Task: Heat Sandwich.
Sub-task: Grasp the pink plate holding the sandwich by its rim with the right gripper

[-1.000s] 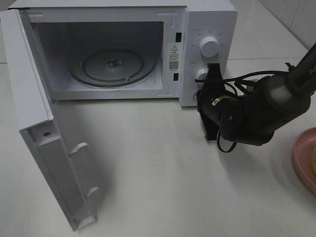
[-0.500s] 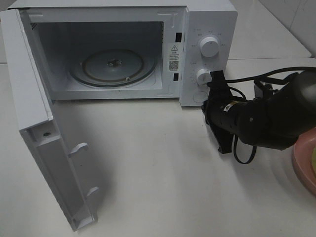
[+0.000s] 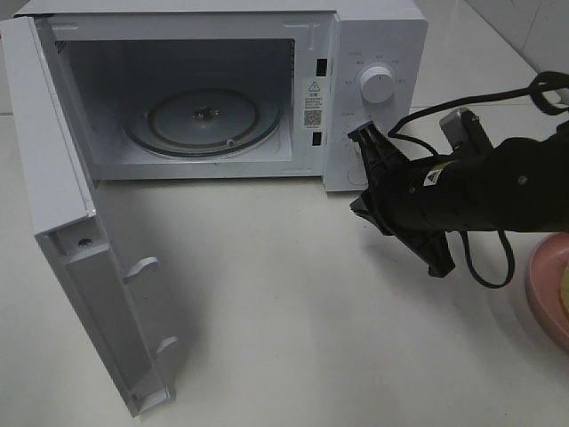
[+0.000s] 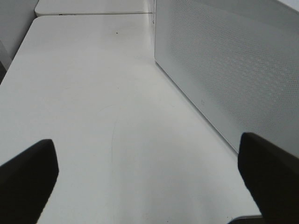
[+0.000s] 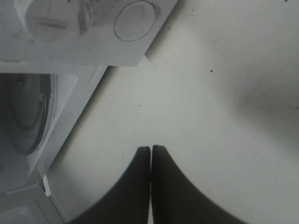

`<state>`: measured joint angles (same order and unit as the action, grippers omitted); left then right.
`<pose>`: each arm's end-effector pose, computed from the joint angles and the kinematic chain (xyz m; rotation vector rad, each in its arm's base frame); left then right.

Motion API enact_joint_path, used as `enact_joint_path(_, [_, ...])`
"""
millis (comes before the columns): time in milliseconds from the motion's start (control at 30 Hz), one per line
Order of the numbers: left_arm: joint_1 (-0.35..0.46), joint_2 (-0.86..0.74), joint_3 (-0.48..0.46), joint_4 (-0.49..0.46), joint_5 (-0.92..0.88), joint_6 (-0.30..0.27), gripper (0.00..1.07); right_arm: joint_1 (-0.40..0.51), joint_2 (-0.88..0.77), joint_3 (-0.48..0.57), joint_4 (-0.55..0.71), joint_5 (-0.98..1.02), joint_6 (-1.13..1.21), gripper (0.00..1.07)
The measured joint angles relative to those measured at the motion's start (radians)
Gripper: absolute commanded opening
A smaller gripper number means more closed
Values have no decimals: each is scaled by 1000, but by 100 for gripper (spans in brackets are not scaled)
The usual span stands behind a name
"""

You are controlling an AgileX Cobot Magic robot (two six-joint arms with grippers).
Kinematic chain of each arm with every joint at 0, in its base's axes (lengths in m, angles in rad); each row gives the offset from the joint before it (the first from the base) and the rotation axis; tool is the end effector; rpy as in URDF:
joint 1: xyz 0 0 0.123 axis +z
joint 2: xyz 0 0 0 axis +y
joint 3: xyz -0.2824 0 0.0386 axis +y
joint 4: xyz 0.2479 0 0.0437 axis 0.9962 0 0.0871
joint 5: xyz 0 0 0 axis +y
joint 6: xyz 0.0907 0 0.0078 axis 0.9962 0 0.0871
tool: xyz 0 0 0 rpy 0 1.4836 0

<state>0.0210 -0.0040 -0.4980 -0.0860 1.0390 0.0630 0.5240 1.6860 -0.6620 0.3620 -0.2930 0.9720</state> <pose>-0.0044 -0.0068 0.2786 0.0453 2.0175 -0.0492 0.2717 0.1463 0.1543 0.9772 2.1709 0.8528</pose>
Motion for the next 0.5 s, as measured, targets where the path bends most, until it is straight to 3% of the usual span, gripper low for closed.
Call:
enact_joint_path(267, [0,0,0,0,0,0,101,0,-95,0,-36,77,-148,7])
enact_joint_path(500, [0,0,0,0,0,0,101,0,-198,1,-137,260,-250,9])
